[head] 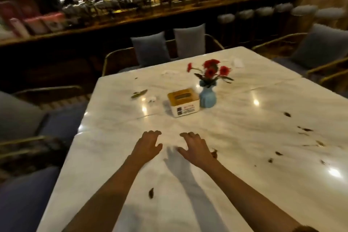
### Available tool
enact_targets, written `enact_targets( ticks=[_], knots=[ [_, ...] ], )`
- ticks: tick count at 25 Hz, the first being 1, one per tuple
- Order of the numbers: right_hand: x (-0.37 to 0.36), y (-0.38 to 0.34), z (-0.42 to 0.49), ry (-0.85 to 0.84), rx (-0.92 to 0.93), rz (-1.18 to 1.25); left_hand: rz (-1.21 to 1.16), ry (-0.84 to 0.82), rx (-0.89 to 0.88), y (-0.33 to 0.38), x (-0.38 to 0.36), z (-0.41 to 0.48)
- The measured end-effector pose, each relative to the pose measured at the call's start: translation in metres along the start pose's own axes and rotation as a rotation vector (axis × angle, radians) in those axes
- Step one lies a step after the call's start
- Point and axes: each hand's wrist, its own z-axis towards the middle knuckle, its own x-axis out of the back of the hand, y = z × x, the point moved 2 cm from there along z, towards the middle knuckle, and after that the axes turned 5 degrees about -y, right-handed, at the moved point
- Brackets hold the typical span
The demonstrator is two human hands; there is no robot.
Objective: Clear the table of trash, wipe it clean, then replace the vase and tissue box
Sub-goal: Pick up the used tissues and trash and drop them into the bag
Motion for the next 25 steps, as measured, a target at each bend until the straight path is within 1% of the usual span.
enact_targets(
  ticks=[1,4,6,9,11,15,19,22,25],
  knots=[
    [-0.009,-0.016,0.003,-0.024,0.061,-0.025,0.002,0.011,0.035,-0.017,0.0,-0.016],
    [-0.039,-0.056,-0.005,-0.109,0.151,-0.051,0.001,-0.061,0.125,-0.063,-0.007,-0.065],
    [-0.058,-0.072,-0.011,-0.179,0.171,-0.097,-0.005,-0.09,0.174,-0.089,-0.008,-0.086],
    [-0.084,-0.101,-0.004,-0.226,0.137,-0.134,0.003,-0.074,0.202,-0.13,-0.003,-0.102],
    [-0.103,-0.132,0.005,-0.22,0.105,-0.142,0.033,-0.082,0.182,-0.165,0.0,-0.112],
    [-0.14,-0.197,0.023,-0.185,0.002,-0.098,0.069,-0.129,0.087,-0.23,0.02,-0.124],
    [-0.159,-0.246,0.032,-0.16,-0.058,-0.108,0.097,-0.145,0.094,-0.286,0.058,-0.121],
    [-0.166,-0.264,0.037,-0.144,-0.065,-0.145,0.089,-0.122,0.079,-0.306,0.076,-0.113],
    [-0.176,-0.28,0.046,-0.157,-0.025,-0.15,0.029,-0.047,0.086,-0.316,0.084,-0.11]
  ],
)
